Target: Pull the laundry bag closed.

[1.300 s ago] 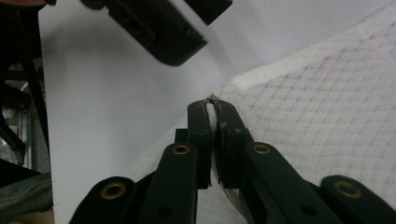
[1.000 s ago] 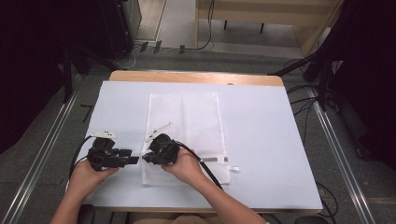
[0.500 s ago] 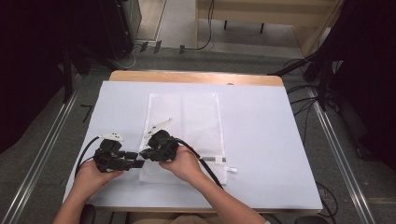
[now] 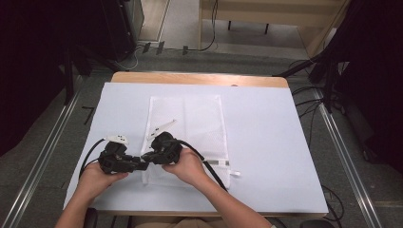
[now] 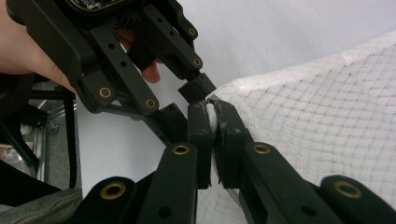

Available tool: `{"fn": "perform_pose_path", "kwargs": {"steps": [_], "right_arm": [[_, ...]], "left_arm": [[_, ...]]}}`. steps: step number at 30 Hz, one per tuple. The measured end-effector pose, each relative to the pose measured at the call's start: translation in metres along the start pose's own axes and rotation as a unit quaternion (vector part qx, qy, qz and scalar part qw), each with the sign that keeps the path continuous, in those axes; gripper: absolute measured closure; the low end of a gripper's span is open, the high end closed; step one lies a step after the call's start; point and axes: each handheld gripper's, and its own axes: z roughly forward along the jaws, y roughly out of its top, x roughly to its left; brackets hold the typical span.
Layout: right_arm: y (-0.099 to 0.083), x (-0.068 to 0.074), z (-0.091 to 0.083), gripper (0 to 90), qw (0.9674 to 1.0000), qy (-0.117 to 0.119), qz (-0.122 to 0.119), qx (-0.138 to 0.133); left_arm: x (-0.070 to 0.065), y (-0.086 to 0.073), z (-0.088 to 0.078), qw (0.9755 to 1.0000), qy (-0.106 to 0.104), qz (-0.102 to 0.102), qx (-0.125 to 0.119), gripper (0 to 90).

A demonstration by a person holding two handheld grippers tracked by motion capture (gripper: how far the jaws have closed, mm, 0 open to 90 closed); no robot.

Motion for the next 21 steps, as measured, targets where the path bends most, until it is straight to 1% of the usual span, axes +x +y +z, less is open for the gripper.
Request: {"fn": "perform_pose_path", "kwargs": {"steps": [2, 5, 8, 10, 12, 16, 19, 21], "right_arm": [[0.0000, -0.0002, -0.0003, 88.0, 1.0000, 0.003, 0.001, 0.001], [-0.0001, 0.0000, 0.0001, 88.0, 1.0000, 0.007, -0.003, 0.002], [-0.0003, 0.0003, 0.0000, 88.0, 1.0000, 0.008, -0.002, 0.003], [-0.0002, 0.0004, -0.0001, 88.0, 0.9999, 0.009, -0.004, 0.003], [-0.0003, 0.0008, -0.0004, 88.0, 0.9999, 0.011, -0.005, 0.005], [-0.0006, 0.0000, -0.0005, 88.1, 0.9999, 0.014, -0.002, 0.007], [-0.0009, 0.0005, -0.0006, 88.1, 0.9998, 0.014, -0.004, 0.010], [-0.0015, -0.0008, -0.0006, 88.2, 0.9998, 0.014, -0.003, 0.012]], "left_arm": [[0.0002, 0.0000, -0.0002, 1.0000, -0.004, 0.001, 0.001, 70.1], [0.0003, 0.0003, 0.0003, 1.0000, -0.005, 0.001, 0.003, 70.5], [0.0004, 0.0006, 0.0001, 1.0000, -0.006, 0.004, 0.002, 71.7], [0.0007, 0.0008, 0.0003, 1.0000, -0.007, 0.001, 0.003, 73.5], [0.0011, 0.0010, 0.0004, 0.9999, -0.010, -0.003, 0.007, 76.7], [-0.0009, 0.0018, 0.0004, 0.9999, -0.010, 0.001, 0.010, 85.2], [-0.0013, 0.0024, 0.0002, 0.9998, -0.013, -0.004, 0.015, 87.2], [-0.0016, 0.0024, -0.0003, 0.9998, -0.012, 0.002, 0.017, 87.7]]}}
